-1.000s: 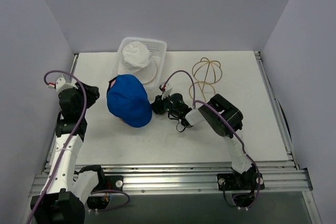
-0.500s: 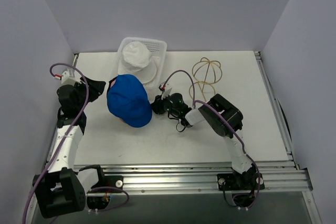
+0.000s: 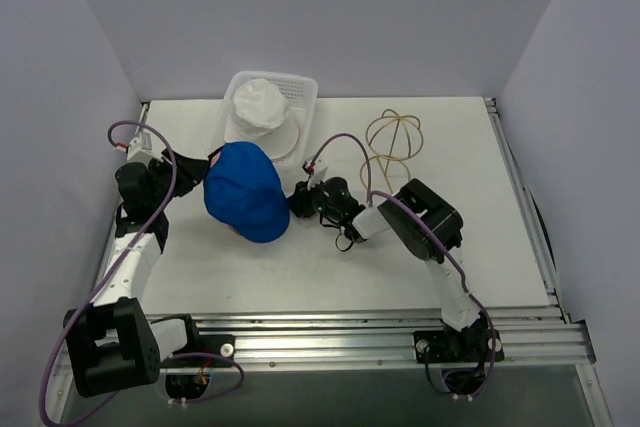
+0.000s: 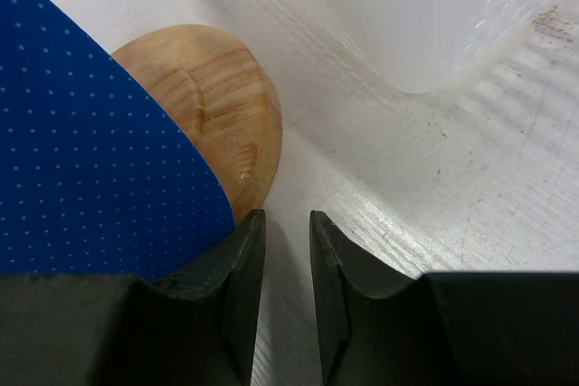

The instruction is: Stack the hats

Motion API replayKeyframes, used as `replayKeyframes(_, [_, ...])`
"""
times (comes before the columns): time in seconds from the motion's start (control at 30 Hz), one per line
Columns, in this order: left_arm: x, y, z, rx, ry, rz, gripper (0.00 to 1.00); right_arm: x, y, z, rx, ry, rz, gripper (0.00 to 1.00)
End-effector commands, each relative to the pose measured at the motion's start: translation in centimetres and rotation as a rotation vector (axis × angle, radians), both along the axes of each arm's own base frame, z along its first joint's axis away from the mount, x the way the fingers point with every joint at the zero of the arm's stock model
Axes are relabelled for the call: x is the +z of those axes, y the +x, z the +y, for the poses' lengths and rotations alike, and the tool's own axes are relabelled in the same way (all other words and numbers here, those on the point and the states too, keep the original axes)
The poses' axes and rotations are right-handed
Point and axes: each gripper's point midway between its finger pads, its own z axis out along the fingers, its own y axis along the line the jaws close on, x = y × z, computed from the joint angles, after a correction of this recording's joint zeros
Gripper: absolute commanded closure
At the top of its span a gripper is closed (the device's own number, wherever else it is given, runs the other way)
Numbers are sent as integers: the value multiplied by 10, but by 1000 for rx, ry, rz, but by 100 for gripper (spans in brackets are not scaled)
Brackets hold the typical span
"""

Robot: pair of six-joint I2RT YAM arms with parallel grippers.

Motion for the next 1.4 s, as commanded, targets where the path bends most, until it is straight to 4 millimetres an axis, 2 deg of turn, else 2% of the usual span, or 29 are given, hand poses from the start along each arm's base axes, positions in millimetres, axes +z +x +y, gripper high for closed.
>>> replayKeyframes(0.0, [5,5,-5,-50,27,-59,47,17,1,8,17,11,-40,77])
replayKeyframes(0.2, [-11,11,-6,-65,25,-28,48,15,3,7,14,7,-37,77])
replayKeyframes(0.3, [-15,12,-3,-57,34,-21,56,14,2,7,15,5,-36,76])
replayKeyframes(0.33, [-15,13,-3,-56,35,-20,61,14,3,7,14,3,-37,77])
replayKeyframes(0.43, [-17,13,-1,-48,41,-16,69,15,3,8,15,4,-39,76])
replayKeyframes(0.47, [-20,14,1,-41,46,-1,76,15,3,8,13,5,-35,76])
replayKeyframes(0.57, [-25,16,4,-28,55,16,84,16,2,7,11,5,-34,77])
replayKeyframes(0.87, [-39,21,7,-18,64,51,97,15,0,4,-16,-14,-32,76])
replayKeyframes(1.07, [-42,22,12,7,73,64,98,10,-1,3,-19,-18,-24,75])
replayKeyframes(1.2, [-35,16,21,74,67,89,97,9,0,2,-21,-25,-25,75])
replayKeyframes(1.23, [-22,13,25,97,71,65,87,10,1,2,-23,-24,-26,75])
replayKeyframes(1.3, [-18,6,36,168,68,88,73,10,1,0,-25,-25,-26,75])
replayKeyframes(1.33, [-6,-1,38,189,66,67,60,11,1,0,-25,-25,-27,75])
replayKeyframes(1.37, [1,-4,42,208,67,53,58,10,0,0,-23,-26,-27,75])
